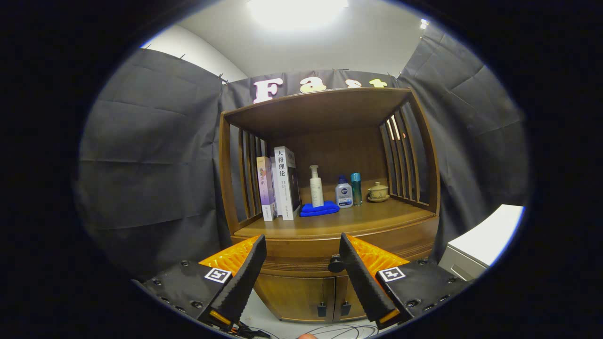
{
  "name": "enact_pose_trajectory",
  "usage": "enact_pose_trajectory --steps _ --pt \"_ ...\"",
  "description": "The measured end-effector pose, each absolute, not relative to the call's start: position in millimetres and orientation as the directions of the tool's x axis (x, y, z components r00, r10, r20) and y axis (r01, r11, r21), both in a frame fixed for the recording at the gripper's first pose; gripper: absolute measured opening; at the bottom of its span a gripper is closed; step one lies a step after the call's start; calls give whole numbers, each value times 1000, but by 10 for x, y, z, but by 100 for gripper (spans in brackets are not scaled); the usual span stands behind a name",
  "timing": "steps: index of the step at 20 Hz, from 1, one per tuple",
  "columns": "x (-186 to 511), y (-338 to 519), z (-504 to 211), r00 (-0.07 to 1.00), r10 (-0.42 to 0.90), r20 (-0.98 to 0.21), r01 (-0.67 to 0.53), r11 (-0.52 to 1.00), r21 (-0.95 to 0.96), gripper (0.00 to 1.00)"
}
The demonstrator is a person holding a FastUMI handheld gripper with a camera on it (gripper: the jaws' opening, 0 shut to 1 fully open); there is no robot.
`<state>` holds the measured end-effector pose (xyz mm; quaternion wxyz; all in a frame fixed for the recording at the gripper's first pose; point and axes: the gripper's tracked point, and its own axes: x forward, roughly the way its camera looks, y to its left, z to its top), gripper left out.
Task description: Pull open the drawer, take out the items inside it, and place them on the countertop above the cabinet.
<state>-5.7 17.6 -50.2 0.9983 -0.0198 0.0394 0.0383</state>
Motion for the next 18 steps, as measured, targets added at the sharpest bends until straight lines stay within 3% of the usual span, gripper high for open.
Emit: enact_pose_trajectory --steps 8,18 --pt "497 -19 -749 993 34 -117 -43 996 -75 98" --pt "1072 -244 -1598 961 -13 -278 -21 993 -118 98"
